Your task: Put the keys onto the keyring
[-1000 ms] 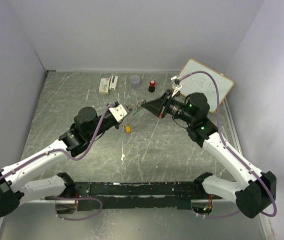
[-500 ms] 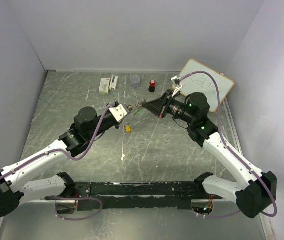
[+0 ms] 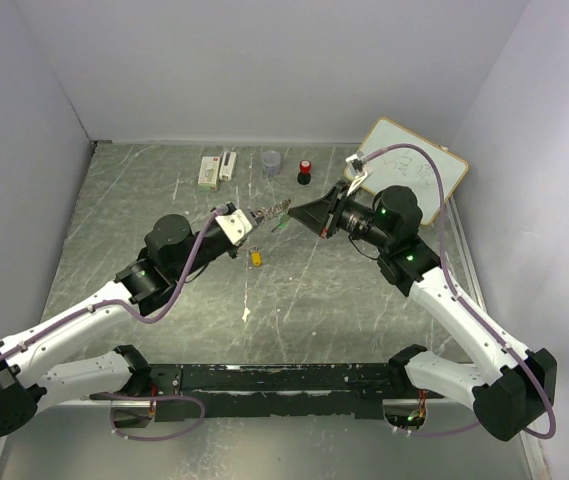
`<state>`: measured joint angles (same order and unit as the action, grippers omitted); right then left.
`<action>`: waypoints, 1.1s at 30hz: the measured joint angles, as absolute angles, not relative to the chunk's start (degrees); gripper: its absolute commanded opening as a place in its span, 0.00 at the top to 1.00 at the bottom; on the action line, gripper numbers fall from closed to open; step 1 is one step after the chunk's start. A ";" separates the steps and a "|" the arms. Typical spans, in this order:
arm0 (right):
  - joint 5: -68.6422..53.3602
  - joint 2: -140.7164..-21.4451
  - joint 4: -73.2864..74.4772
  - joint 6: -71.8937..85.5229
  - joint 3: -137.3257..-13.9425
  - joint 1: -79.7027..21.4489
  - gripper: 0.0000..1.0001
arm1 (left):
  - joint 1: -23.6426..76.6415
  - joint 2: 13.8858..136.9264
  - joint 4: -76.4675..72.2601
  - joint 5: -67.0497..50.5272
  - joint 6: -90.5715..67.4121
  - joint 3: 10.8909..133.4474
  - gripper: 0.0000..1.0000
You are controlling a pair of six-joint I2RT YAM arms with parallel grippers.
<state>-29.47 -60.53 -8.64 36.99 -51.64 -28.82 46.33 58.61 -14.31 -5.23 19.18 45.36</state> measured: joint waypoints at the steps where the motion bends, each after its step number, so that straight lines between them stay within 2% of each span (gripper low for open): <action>1: -29.45 -60.45 -8.45 36.95 -51.64 -28.82 1.00 | 46.33 58.57 -14.31 -5.23 19.18 45.36 0.93; 19: -29.23 -58.70 -6.04 35.31 -51.66 -26.94 1.00 | 46.33 57.69 -13.87 -5.19 19.16 45.36 0.93; 33: -36.49 -56.60 -10.11 35.05 -51.66 -26.85 1.00 | 46.33 57.84 -13.65 -4.93 19.11 45.36 0.93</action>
